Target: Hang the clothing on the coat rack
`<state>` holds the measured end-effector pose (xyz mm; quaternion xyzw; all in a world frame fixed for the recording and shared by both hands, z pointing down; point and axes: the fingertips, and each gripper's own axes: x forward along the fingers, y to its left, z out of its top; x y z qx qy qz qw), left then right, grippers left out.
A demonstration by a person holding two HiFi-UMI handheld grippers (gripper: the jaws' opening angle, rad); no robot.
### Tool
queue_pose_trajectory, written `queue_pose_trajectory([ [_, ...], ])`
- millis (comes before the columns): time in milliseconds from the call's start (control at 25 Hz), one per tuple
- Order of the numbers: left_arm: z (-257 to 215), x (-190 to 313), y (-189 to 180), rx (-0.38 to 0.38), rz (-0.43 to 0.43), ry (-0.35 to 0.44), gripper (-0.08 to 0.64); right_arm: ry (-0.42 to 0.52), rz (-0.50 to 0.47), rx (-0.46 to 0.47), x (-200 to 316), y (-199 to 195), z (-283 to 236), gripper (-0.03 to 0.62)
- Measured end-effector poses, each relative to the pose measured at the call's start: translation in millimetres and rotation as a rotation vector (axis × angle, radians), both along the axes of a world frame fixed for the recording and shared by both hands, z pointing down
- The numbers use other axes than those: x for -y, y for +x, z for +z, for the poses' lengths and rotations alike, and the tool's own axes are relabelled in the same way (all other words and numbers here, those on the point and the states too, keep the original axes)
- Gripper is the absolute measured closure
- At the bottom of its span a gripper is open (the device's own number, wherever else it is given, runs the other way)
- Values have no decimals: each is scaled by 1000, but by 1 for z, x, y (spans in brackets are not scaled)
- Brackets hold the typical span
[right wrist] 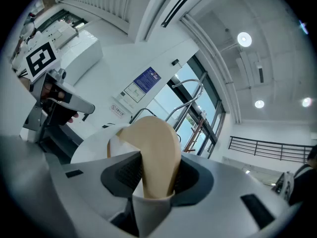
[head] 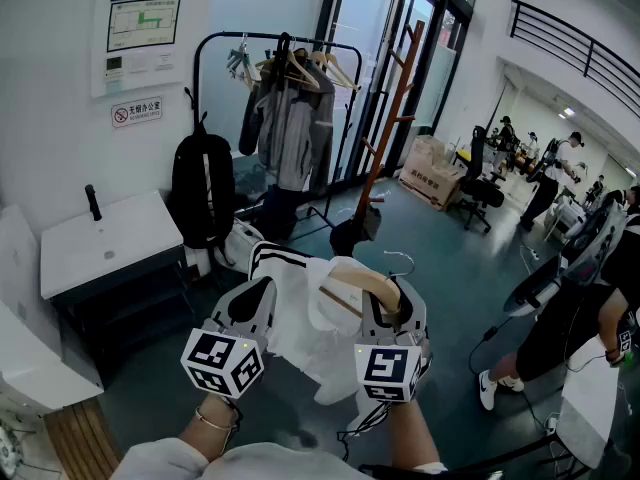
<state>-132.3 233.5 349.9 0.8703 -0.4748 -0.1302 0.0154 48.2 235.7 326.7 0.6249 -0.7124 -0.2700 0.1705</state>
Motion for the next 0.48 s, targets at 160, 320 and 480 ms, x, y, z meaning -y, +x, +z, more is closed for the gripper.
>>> queue_pose_trajectory([
  [160,2,2,1,-6,4,-6,552,22,3,-15,1,3,-6,422],
  [320,7,12,-4,-3,9,-13,552,38,15,-30,8,-1,-10,422],
  [480,11,24,-9,-7,23,-12,552,24,13,-35,18,-4,-8,418],
])
